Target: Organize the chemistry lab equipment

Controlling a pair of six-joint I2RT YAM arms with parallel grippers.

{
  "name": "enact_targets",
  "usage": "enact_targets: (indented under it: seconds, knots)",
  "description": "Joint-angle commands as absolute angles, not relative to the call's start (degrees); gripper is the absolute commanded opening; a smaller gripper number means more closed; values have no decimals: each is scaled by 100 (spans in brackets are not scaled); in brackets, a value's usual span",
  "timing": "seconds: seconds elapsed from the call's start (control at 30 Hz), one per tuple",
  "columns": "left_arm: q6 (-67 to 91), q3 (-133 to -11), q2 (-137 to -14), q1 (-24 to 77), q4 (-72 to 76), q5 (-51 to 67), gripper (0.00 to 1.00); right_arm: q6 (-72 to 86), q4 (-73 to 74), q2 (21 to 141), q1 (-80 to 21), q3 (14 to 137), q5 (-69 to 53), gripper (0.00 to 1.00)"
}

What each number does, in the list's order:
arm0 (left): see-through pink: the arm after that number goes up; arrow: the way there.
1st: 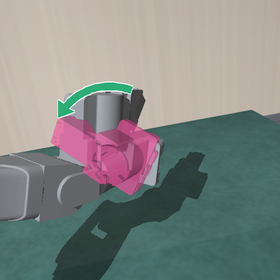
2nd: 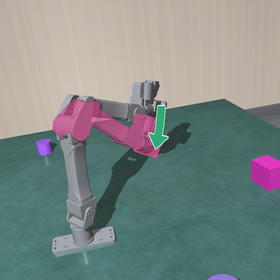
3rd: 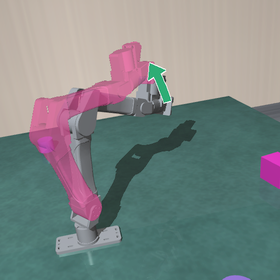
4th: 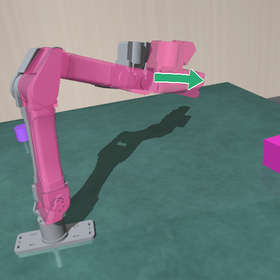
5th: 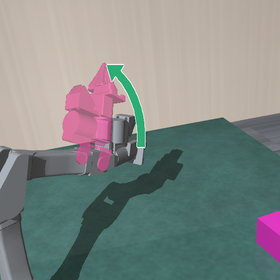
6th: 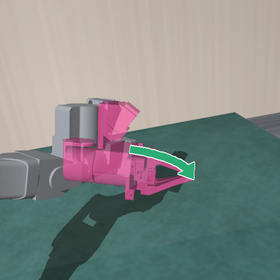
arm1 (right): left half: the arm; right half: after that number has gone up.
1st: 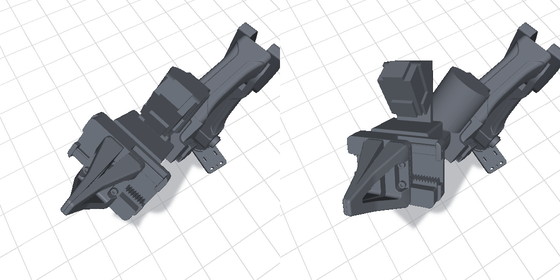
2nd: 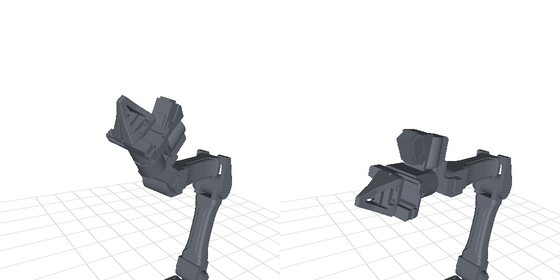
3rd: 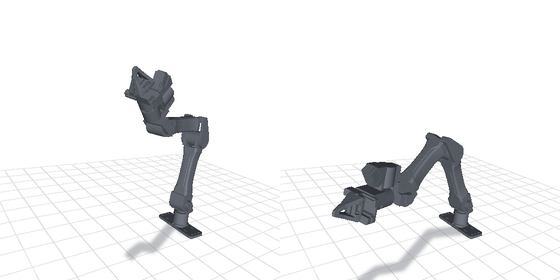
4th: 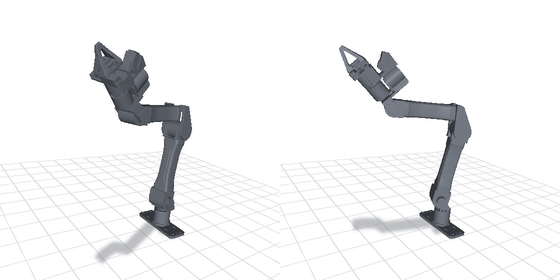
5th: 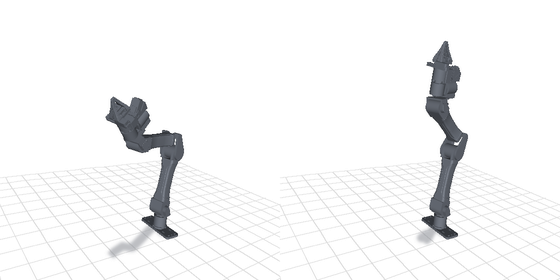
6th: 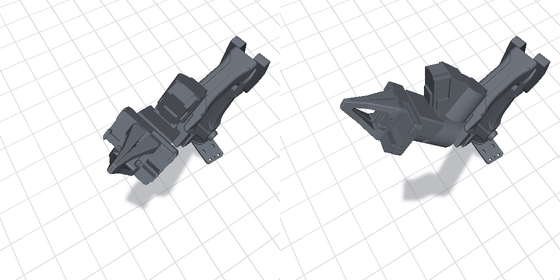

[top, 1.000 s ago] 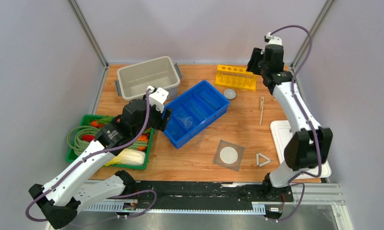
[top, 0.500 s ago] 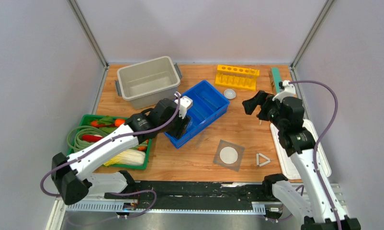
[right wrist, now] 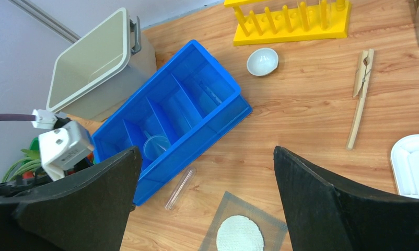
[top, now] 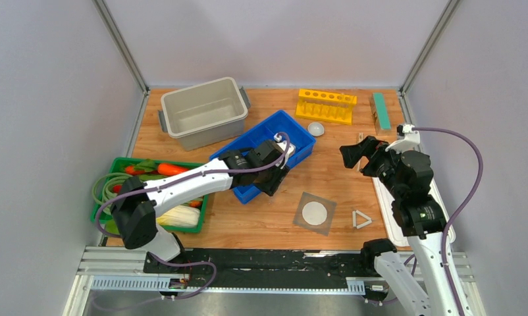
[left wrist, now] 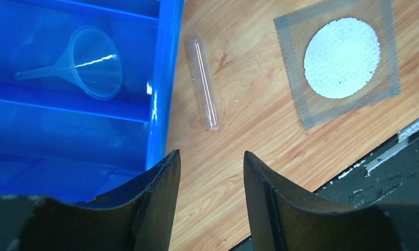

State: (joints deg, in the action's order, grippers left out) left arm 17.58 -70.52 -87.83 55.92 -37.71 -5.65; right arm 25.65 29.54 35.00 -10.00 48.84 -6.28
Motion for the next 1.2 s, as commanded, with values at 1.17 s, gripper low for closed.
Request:
enact_targets:
  seconds: [1.17]
  knots:
    - [2294,-6900,-10591,5739,-3050,-360,40,2364,2997,3349,-1002,5028,-457,100]
